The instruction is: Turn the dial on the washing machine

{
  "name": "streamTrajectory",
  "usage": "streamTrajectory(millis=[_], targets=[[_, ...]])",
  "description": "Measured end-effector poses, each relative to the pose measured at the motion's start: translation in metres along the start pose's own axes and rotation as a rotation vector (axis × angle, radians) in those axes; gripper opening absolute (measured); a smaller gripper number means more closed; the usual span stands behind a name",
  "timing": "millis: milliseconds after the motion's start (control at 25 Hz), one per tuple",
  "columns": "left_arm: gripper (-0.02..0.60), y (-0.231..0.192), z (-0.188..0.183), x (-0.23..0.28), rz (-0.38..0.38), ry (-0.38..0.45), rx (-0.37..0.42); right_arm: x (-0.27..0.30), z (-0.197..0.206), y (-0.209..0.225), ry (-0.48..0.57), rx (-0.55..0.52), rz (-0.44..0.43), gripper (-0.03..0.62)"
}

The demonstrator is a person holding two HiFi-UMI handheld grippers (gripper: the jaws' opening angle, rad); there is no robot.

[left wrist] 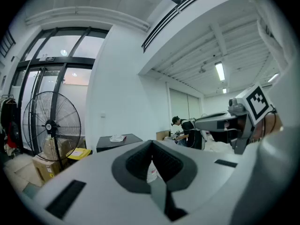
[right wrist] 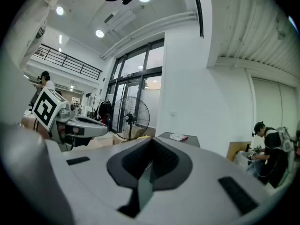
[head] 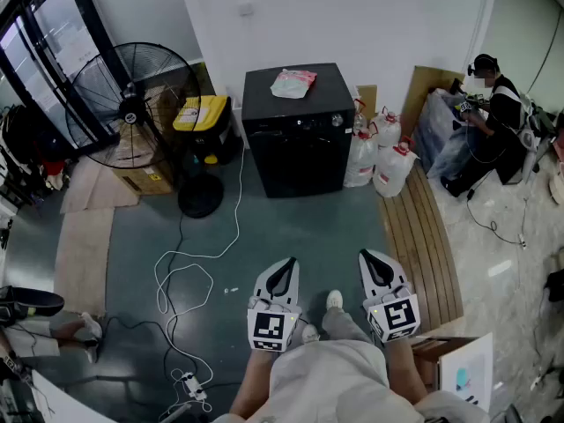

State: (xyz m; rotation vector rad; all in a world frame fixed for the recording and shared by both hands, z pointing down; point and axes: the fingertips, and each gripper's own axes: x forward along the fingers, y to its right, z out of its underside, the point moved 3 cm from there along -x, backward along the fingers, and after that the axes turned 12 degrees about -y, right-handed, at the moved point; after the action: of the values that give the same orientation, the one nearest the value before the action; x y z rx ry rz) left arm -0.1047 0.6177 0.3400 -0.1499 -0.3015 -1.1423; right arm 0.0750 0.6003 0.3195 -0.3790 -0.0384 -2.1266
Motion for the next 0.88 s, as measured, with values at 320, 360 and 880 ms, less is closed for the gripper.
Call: streamTrajectory(millis=[320, 360, 880], targets=[[0.012, -0.001, -0.003, 0.025, 0.009, -0.021, -0.001, 0.020, 0.010, 0.023, -0.033, 0.056, 0.025, 0.008], [0.013, -0.002, -0.003, 0.031, 0.008, -0.024, -0.001, 0.024, 0.013, 0.027, -0.036, 0.059, 0.024, 0.008], [0.012, -0.025, -0.025, 0.139, -0.013, -0.067, 0.003, 0.114, 0.024, 0.102, -0.077, 0.087, -0.040, 0.008]])
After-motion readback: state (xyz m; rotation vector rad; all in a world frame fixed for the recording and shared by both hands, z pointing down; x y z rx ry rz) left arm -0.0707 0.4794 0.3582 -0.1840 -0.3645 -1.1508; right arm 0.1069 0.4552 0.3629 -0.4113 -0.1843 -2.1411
